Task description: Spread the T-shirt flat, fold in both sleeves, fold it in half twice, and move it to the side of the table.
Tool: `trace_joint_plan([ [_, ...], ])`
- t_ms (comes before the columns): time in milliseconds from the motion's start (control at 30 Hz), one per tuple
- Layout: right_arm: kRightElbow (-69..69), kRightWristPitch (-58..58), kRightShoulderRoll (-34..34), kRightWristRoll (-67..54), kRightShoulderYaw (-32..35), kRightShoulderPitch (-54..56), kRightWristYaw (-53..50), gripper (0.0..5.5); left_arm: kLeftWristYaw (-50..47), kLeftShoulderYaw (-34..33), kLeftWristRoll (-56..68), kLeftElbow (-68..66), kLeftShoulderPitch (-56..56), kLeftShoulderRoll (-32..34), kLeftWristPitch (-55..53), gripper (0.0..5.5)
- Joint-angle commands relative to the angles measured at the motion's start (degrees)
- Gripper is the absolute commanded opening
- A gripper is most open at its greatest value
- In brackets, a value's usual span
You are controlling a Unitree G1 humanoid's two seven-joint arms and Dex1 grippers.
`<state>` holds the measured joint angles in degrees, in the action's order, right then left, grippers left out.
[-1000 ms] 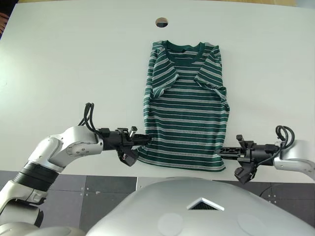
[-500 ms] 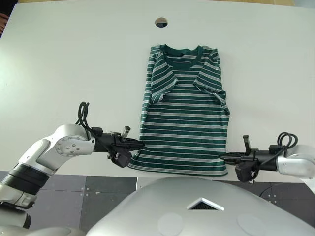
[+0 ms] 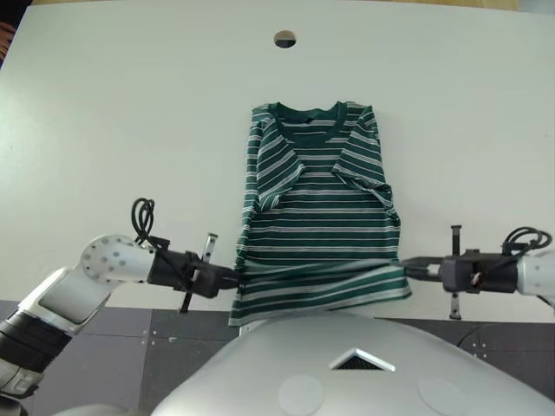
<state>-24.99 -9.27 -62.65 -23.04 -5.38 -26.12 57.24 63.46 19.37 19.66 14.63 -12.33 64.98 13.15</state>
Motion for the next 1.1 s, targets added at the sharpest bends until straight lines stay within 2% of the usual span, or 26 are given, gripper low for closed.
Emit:
trace_joint_plan([
  [33, 1.6, 7.5, 2.6, -5.5, 2.5, 4.3, -0.3, 0.12, -1.5, -4.2, 6.1, -0.9, 6.1, -4.5, -10.5, 0.10],
  [367, 5.4, 27.2, 13.2, -7.7, 1.2, 23.5, -7.7, 0.12, -8.9, -6.2, 5.0, -7.0, 17.0, -16.2, -30.7, 0.10],
  [533, 8.5, 33.3, 17.9, -8.0, 1.0, 31.2, -9.8, 0.12, -12.0, -10.6, 7.6, -11.0, 22.1, -21.4, -37.6, 0.10],
  [733, 15.8, 35.4, 21.2, 0.7, -4.3, 36.2, -12.0, 0.12, -19.1, -12.7, 4.2, -23.0, 30.2, -26.9, -44.9, 0.10],
  [900, 25.6, 35.2, 26.1, 9.8, -9.6, 41.3, -15.7, 0.12, -22.9, -11.4, -1.5, -32.3, 34.0, -31.0, -43.8, 0.10],
  [967, 29.6, 34.5, 28.5, 12.0, -10.2, 43.1, -17.1, 0.44, -23.5, -10.9, -3.2, -33.9, 34.6, -32.7, -43.2, 0.10],
  [1100, 34.7, 33.5, 34.3, 11.2, -6.0, 47.1, -20.1, 1.16, -26.7, -12.9, -4.7, -38.1, 36.4, -36.9, -41.9, 0.79],
])
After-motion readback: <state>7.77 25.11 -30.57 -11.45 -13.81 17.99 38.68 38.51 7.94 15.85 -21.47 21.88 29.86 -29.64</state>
